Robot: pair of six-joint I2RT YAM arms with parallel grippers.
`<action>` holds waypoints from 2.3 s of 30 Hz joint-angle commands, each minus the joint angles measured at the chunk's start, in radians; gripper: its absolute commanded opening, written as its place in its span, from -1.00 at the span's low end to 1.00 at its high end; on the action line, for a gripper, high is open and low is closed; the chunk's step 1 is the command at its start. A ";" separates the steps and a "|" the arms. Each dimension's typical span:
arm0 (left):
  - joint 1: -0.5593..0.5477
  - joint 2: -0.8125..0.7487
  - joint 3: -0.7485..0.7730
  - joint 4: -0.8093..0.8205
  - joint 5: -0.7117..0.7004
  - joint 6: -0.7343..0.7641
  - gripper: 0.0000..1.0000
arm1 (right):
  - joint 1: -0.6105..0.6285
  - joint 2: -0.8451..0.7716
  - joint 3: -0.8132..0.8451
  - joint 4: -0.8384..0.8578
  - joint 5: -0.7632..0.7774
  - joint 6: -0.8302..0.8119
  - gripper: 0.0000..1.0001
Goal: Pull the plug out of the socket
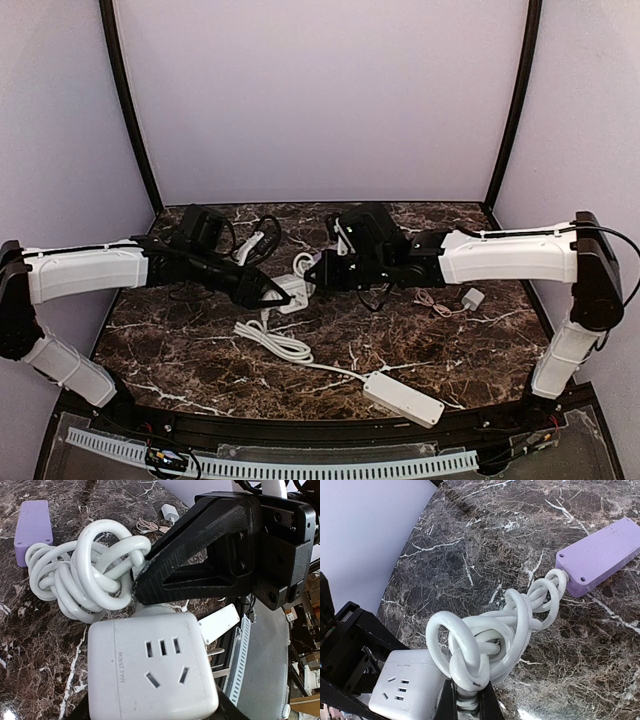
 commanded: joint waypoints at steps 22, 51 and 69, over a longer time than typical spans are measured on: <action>-0.030 -0.066 0.060 0.016 -0.107 0.122 -0.99 | 0.039 -0.002 0.128 -0.275 0.289 0.050 -1.00; -0.076 -0.077 0.070 -0.015 -0.170 0.161 -0.99 | -0.006 -0.120 -0.041 -0.240 0.344 0.145 -1.00; -0.072 -0.034 0.077 -0.008 -0.112 0.120 -0.99 | 0.041 -0.112 -0.003 -0.164 0.333 0.091 -1.00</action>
